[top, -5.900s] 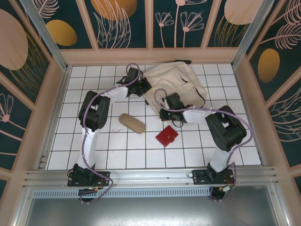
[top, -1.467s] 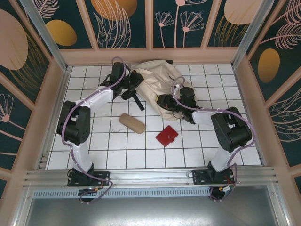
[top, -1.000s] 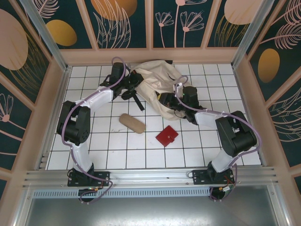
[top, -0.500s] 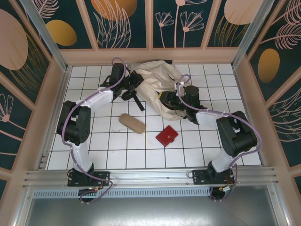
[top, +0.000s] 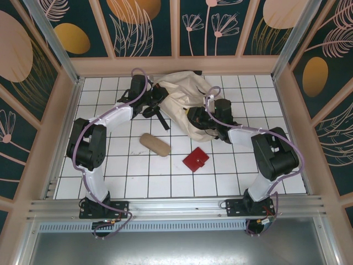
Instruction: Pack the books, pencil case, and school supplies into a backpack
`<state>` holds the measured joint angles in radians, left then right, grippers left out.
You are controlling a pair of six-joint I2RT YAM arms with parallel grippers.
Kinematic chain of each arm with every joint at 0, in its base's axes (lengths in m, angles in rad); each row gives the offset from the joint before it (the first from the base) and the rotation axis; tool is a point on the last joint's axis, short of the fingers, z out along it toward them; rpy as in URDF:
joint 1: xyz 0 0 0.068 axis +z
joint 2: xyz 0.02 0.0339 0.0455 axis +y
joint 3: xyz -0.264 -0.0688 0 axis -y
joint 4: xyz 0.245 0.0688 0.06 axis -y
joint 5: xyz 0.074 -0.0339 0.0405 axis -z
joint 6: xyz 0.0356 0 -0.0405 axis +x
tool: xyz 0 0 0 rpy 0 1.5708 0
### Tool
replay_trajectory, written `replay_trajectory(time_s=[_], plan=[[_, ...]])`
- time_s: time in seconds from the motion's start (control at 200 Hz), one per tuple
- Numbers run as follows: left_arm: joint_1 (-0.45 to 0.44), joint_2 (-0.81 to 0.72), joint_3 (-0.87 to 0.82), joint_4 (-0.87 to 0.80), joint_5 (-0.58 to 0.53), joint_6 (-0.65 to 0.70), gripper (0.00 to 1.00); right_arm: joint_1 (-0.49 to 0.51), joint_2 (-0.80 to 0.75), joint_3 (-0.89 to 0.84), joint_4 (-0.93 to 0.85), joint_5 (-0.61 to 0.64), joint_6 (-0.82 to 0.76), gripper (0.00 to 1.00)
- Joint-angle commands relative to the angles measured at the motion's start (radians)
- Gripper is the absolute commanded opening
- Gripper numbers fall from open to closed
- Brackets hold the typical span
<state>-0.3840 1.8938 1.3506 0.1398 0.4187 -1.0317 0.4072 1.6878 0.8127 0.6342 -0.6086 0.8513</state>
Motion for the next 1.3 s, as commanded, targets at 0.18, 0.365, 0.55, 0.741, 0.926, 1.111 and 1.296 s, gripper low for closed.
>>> replay_trajectory(time_s=[0.18, 0.365, 0.55, 0.741, 0.926, 1.111, 1.296], plan=[[-0.006, -0.057, -0.047, 0.127, 0.065, 0.03, 0.0, -0.003, 0.005, 0.008, 0.171, -0.138, 0.094, 0.22], [-0.006, -0.059, -0.053, 0.153, 0.085, 0.029, 0.0, -0.005, 0.021, 0.009, 0.125, -0.106, 0.075, 0.25], [-0.004, -0.055, -0.065, 0.159, 0.094, 0.061, 0.0, -0.004, -0.048, 0.01, -0.034, -0.026, -0.026, 0.3], [-0.001, -0.041, -0.068, 0.161, 0.118, 0.078, 0.0, 0.016, -0.11, -0.059, -0.116, 0.001, -0.07, 0.54], [-0.002, -0.03, -0.075, 0.162, 0.125, 0.074, 0.0, 0.034, -0.068, -0.072, -0.055, -0.036, -0.012, 0.61], [-0.001, -0.021, -0.068, 0.167, 0.141, 0.058, 0.0, 0.039, 0.011, -0.01, 0.001, -0.086, 0.014, 0.62], [-0.001, -0.022, -0.071, 0.164, 0.138, 0.058, 0.0, 0.032, 0.001, 0.011, 0.107, -0.092, 0.063, 0.63]])
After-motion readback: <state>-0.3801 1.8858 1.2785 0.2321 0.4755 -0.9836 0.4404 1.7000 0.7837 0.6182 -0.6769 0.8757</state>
